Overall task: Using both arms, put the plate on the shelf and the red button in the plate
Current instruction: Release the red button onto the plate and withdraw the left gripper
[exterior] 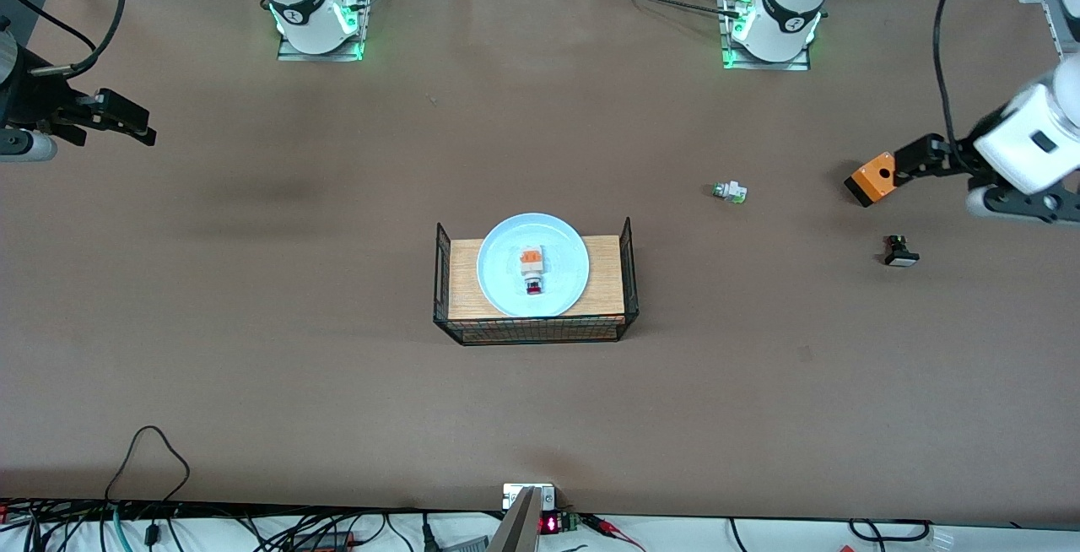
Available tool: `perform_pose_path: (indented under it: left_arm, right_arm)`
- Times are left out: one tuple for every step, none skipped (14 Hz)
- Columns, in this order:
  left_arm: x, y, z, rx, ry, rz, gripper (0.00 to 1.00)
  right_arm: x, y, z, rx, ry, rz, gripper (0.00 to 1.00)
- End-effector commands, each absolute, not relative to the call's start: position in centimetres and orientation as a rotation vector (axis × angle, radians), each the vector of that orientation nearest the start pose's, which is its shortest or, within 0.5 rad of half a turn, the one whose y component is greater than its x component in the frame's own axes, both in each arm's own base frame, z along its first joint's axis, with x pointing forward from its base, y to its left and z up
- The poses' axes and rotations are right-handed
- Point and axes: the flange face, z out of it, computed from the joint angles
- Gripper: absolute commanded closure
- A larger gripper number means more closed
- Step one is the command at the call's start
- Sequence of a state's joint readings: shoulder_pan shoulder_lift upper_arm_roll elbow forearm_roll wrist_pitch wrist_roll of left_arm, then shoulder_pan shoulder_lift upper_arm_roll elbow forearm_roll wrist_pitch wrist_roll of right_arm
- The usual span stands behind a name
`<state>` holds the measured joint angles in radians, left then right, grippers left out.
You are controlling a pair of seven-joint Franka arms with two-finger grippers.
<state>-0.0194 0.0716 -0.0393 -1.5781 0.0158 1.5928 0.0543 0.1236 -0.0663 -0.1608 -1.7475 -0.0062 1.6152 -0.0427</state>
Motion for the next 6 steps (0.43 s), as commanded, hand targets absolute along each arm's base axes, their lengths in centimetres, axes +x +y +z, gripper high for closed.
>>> perform_pose_path:
  left_arm:
    - [54.79,-3.43,58.77,-3.139,0.108,-0.002,0.00]
    - [54.79,-3.48,58.90,-3.144,0.105,-0.005,0.00]
    - [54.80,-3.40,58.98,-3.144,0.108,-0.007,0.00]
    - [54.86,-3.03,58.89,-3.141,0.103,-0.005,0.00]
    - [54.88,-2.85,58.97,-3.132,0.107,-0.007,0.00]
    - [54.96,-2.73,58.81,-3.128,0.131,0.005,0.00]
  right_arm:
    - [52.52,-2.21,58.63,-3.142,-0.013,0.096,0.00]
    - [52.52,-2.21,58.63,-3.142,-0.013,0.096,0.00]
    - [52.52,-2.29,58.63,-3.142,-0.011,0.096,0.00]
    - [52.52,-2.21,58.63,-3.142,-0.013,0.096,0.00]
    - [52.51,-2.37,58.63,-3.142,-0.009,0.096,0.00]
    - [52.52,-2.29,58.63,-3.142,-0.011,0.096,0.00]
